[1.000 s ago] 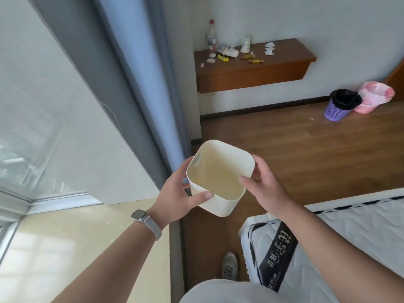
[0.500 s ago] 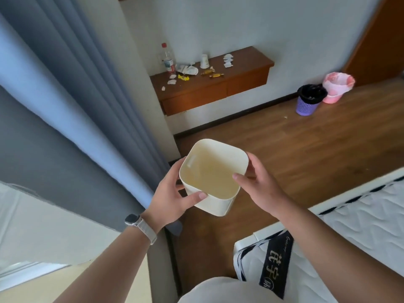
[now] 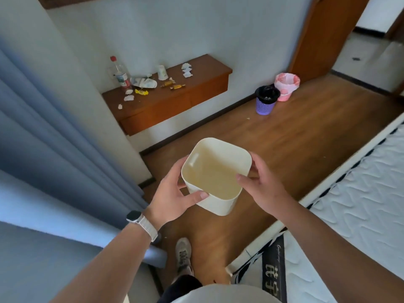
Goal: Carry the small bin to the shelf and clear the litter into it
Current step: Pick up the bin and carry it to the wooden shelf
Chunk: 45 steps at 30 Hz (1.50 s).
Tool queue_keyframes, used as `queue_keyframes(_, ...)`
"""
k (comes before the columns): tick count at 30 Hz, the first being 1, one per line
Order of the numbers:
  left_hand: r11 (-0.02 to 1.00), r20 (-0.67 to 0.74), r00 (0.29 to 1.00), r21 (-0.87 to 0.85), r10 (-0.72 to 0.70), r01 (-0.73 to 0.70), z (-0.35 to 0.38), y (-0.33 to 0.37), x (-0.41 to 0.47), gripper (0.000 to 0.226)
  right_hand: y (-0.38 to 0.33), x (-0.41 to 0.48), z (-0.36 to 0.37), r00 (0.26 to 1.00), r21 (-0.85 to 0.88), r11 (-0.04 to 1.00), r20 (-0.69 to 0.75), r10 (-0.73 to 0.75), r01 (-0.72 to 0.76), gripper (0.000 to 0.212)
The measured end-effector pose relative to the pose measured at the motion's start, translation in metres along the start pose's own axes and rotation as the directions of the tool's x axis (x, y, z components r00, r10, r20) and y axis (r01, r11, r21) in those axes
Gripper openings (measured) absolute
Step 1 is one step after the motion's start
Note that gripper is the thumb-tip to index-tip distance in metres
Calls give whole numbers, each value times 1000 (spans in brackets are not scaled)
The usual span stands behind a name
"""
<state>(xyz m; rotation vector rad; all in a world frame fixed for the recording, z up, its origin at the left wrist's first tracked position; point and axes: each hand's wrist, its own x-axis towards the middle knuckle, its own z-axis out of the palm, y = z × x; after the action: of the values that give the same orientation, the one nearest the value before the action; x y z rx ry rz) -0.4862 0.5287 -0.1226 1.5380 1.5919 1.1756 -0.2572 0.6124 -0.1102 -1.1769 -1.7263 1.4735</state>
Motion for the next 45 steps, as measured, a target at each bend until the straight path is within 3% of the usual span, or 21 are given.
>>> queue_keyframes(7,1000,153,988,-10,-22,24,-50,-46,100,85,-19,83,33,978,-41,998,-207,36,-46,53)
queue_keyframes(15,997,256,966,-73,17,1,-120,-102,191,81,-34,177,87,960,-15,998,-274,57,-63,53)
queue_keyframes(24,991,294,954,-130,60,-22,-141,-128,245,85,-50,231,95,948,-32,996,-313,67,-81,57)
queue_keyframes(35,997,259,965,-83,32,-11,-133,-129,323,84,-44,311,59,968,-12,1000,-253,-6,3,50)
queue_keyframes(45,1000,194,981,3,-15,14,-73,-96,435,88,-37,412,-54,989,-27,998,-136,-59,56,57)
